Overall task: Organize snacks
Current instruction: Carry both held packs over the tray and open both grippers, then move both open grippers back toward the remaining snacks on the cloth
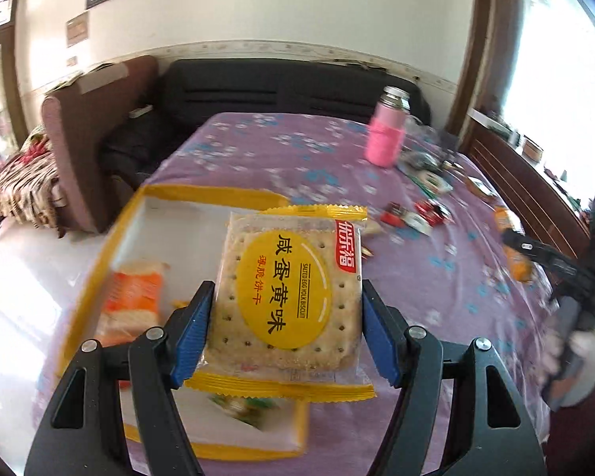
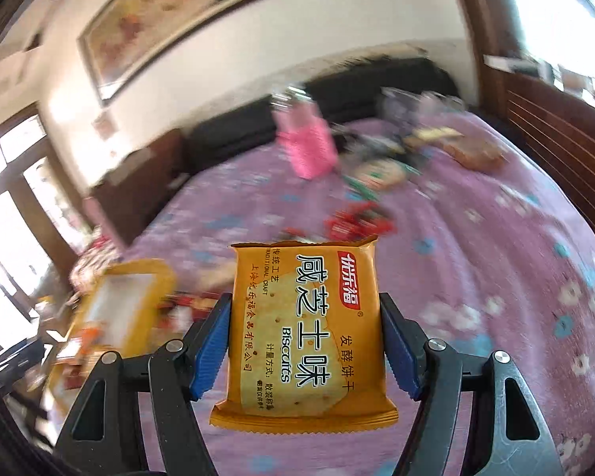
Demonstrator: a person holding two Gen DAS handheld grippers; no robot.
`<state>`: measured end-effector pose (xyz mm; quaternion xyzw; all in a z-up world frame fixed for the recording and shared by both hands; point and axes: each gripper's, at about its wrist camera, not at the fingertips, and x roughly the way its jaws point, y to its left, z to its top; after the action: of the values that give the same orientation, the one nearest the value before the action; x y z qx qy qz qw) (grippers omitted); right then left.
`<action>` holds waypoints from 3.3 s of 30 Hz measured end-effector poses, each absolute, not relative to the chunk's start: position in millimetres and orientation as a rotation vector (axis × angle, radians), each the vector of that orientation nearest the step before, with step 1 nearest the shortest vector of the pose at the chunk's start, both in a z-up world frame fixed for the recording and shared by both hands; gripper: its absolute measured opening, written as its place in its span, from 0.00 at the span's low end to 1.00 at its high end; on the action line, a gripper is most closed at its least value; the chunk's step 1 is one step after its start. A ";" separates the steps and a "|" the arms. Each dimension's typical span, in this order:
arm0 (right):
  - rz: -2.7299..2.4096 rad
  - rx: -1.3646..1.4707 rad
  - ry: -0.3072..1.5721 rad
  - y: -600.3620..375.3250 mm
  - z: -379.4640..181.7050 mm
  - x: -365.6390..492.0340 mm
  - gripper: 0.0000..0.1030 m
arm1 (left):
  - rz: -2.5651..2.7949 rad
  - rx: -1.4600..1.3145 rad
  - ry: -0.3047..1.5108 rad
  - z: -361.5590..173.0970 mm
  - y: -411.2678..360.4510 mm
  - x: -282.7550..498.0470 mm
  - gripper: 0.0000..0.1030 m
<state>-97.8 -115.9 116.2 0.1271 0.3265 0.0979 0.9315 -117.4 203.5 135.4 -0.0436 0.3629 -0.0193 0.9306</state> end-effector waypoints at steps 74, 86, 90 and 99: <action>0.418 0.115 0.941 23.3 52.4 -35.5 0.69 | 0.127 -0.247 0.754 112.4 226.4 -150.4 0.75; 0.316 -0.164 0.996 109.4 14.6 -0.1 0.48 | 0.145 -0.256 0.726 112.5 253.6 -153.9 0.75; 0.259 -0.207 0.989 93.2 18.7 -14.6 0.42 | 0.131 -0.276 0.720 111.1 257.2 -157.4 0.75; 0.130 -0.114 1.040 -10.0 20.4 -42.0 0.36 | 0.110 -0.318 0.701 113.6 259.8 -168.5 0.75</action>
<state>-42.0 -10.0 20.4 -0.0542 0.4961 0.0622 0.8643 -168.5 259.8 113.6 -0.1549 0.3419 0.0539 0.9253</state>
